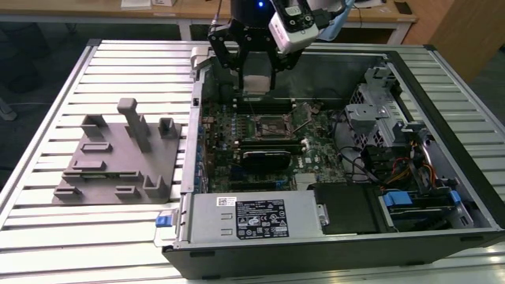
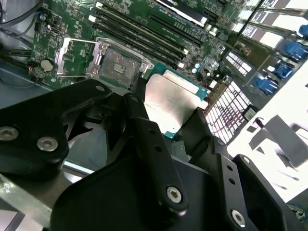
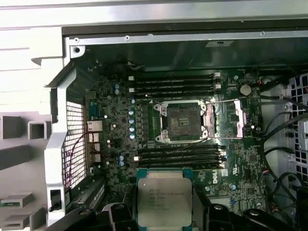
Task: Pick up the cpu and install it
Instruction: 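Pick up the cpu and move it towards the insertion slot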
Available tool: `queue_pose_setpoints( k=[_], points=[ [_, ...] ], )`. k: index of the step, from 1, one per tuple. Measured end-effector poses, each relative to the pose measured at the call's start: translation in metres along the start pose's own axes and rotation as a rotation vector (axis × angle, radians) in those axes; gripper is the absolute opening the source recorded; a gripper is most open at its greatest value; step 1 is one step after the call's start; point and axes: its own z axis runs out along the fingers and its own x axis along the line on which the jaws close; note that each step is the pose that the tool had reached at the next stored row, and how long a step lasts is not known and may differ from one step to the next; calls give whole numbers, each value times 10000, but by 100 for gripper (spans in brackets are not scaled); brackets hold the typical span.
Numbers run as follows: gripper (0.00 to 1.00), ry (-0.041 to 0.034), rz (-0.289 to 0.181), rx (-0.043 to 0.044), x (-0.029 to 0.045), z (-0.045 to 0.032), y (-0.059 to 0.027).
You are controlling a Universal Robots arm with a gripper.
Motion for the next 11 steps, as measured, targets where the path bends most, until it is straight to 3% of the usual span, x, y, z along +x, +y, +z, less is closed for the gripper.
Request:
queue_pose_setpoints(
  k=[11],
  points=[
    [54, 3, -1, 21, -31, 189, 5]
  ],
)
